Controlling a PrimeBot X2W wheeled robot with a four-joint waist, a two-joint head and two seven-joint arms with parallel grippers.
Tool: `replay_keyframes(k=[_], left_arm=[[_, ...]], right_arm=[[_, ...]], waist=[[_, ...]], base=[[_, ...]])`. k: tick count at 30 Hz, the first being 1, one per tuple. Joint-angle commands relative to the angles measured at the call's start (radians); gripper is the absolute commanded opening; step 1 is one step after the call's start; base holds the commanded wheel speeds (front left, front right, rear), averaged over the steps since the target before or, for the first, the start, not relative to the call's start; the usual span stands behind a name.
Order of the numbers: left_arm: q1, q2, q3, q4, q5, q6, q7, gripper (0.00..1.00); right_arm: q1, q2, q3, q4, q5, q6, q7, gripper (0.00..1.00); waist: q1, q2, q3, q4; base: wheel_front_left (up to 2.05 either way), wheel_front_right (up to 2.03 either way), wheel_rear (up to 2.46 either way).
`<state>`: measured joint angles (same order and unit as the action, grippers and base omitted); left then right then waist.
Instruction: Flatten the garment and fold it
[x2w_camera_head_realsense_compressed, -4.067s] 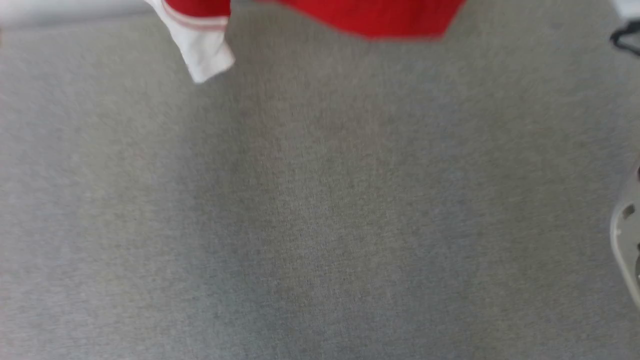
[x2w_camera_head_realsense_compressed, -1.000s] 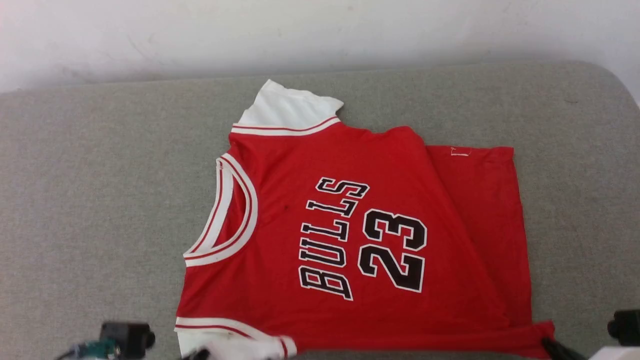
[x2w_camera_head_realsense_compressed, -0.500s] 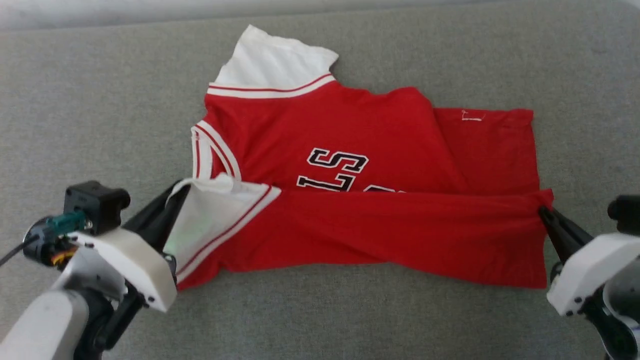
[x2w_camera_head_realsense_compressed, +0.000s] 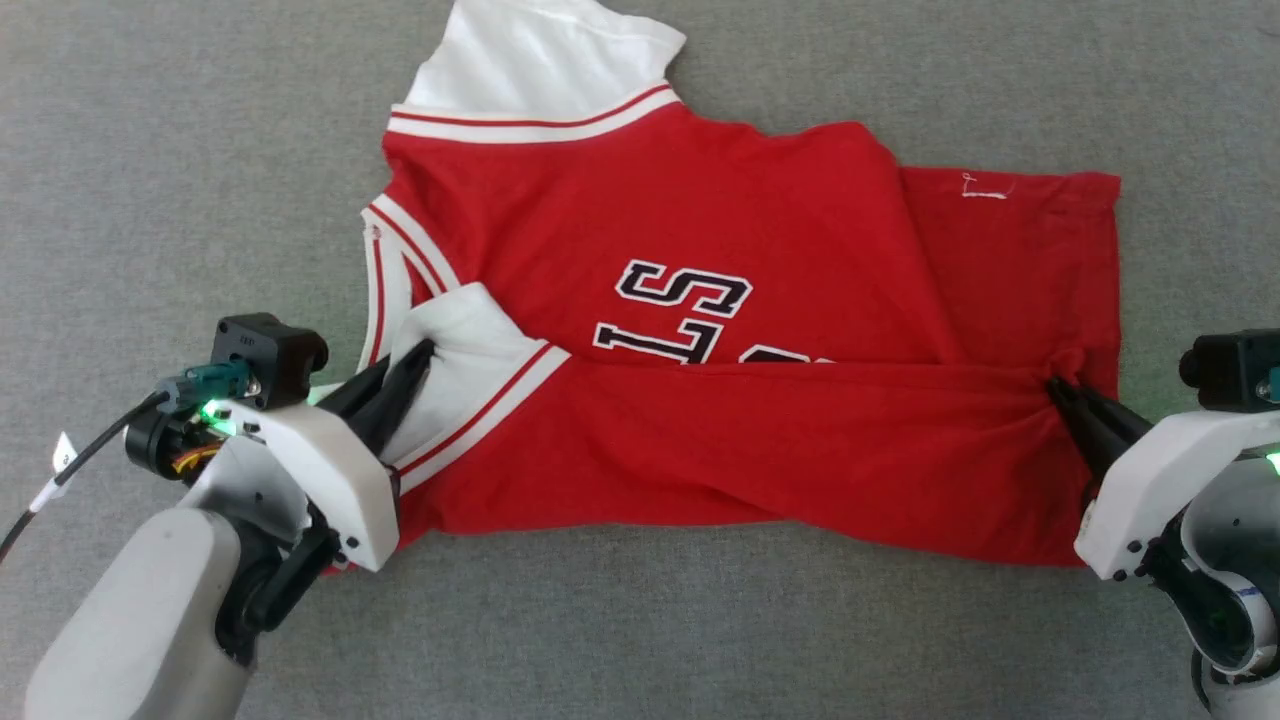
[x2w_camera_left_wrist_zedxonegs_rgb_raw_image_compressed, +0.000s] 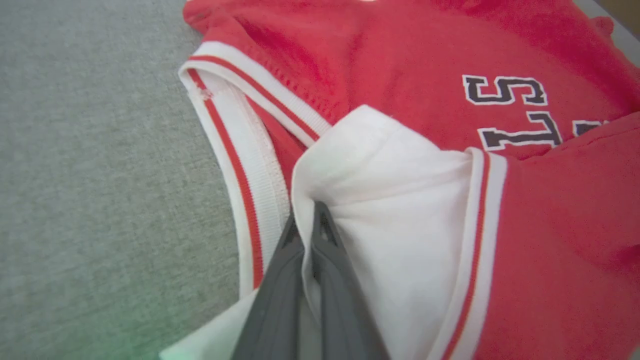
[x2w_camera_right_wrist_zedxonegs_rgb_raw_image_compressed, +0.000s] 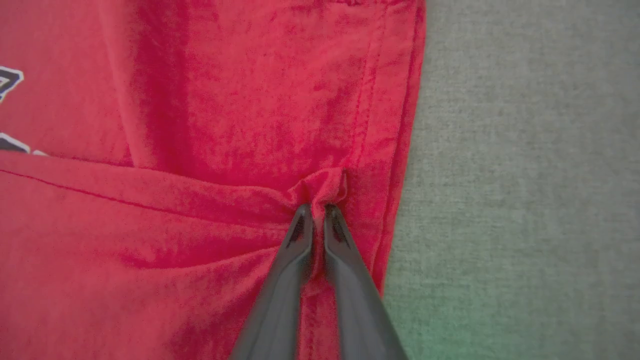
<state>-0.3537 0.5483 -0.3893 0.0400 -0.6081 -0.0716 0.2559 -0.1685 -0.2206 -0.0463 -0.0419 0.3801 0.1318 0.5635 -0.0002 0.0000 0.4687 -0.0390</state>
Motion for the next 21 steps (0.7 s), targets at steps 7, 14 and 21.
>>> replay_keyframes(k=[7,14,21], left_arm=[[0.045,-0.054,0.010,0.060,-0.064,0.009,-0.020,1.00],[0.152,-0.076,0.099,-0.018,-0.066,0.085,-0.194,1.00],[0.321,-0.136,0.189,-0.135,-0.019,0.180,-0.458,1.00]], right_arm=[[0.039,0.027,-0.026,0.022,0.017,-0.001,0.001,1.00],[0.122,0.080,-0.136,-0.106,-0.019,-0.001,-0.107,1.00],[0.215,0.163,-0.242,-0.207,-0.150,-0.001,-0.371,1.00]], waist=[[0.0002,0.0000,-0.078,0.013],[0.0002,0.0000,-0.188,0.014],[0.0002,0.0000,-0.269,0.014]], base=[[0.00,0.00,0.00],[0.00,0.00,0.00],[0.00,0.00,0.00]])
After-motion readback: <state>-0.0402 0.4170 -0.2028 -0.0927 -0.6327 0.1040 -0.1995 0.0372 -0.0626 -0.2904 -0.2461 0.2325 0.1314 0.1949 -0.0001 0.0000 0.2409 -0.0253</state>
